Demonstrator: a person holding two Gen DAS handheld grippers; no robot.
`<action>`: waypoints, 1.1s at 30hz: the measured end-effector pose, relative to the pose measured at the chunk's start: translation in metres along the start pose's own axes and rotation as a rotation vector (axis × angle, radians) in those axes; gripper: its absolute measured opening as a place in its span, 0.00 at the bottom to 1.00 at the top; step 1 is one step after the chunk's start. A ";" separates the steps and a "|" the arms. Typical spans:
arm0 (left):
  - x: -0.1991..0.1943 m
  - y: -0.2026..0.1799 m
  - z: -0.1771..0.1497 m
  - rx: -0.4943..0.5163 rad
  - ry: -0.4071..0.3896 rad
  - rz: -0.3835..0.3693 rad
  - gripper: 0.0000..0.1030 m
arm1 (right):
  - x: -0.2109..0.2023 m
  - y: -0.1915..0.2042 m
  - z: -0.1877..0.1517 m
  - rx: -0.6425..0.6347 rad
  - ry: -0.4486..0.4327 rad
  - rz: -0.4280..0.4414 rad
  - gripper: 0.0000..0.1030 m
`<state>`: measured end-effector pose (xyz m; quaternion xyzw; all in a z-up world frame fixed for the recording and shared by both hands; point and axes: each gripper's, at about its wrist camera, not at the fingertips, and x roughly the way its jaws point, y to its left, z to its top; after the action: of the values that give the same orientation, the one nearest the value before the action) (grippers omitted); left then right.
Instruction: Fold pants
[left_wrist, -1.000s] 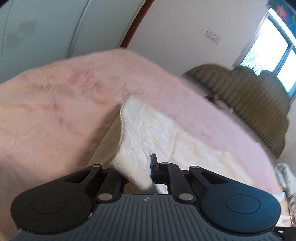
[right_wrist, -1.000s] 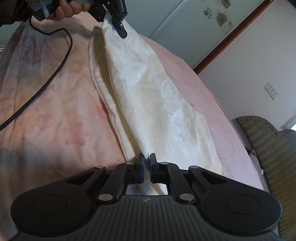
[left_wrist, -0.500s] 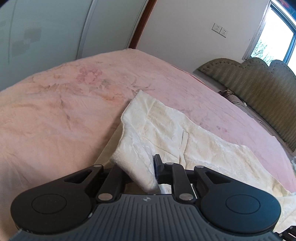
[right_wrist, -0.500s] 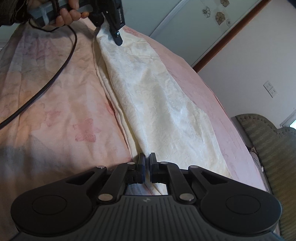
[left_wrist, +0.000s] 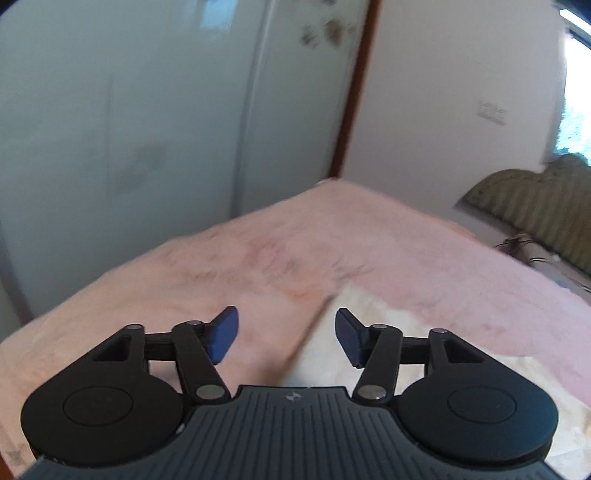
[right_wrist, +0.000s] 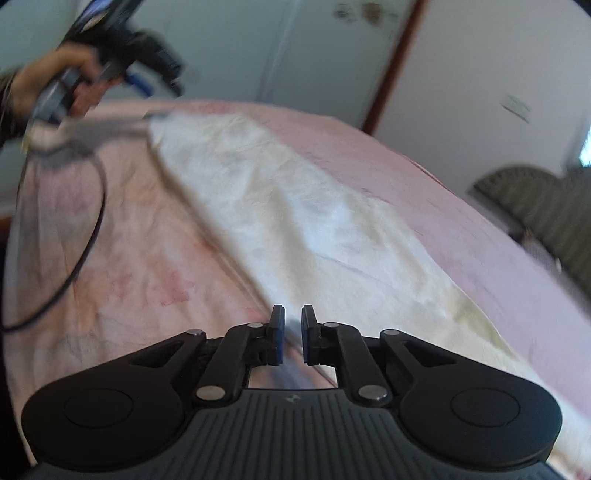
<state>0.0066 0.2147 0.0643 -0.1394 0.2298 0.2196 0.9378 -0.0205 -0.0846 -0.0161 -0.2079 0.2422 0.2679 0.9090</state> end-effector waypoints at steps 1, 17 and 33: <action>-0.004 -0.015 0.001 0.038 -0.002 -0.058 0.68 | -0.008 -0.017 -0.005 0.081 -0.014 -0.015 0.09; -0.014 -0.252 -0.157 0.912 0.010 -0.478 0.74 | -0.063 -0.243 -0.158 1.424 -0.260 -0.188 0.10; 0.015 -0.235 -0.148 0.681 0.109 -0.534 0.89 | -0.073 -0.276 -0.101 1.192 -0.295 -0.428 0.70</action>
<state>0.0755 -0.0375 -0.0320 0.1121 0.2939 -0.1268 0.9407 0.0544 -0.3768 0.0120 0.3276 0.1751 -0.0739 0.9255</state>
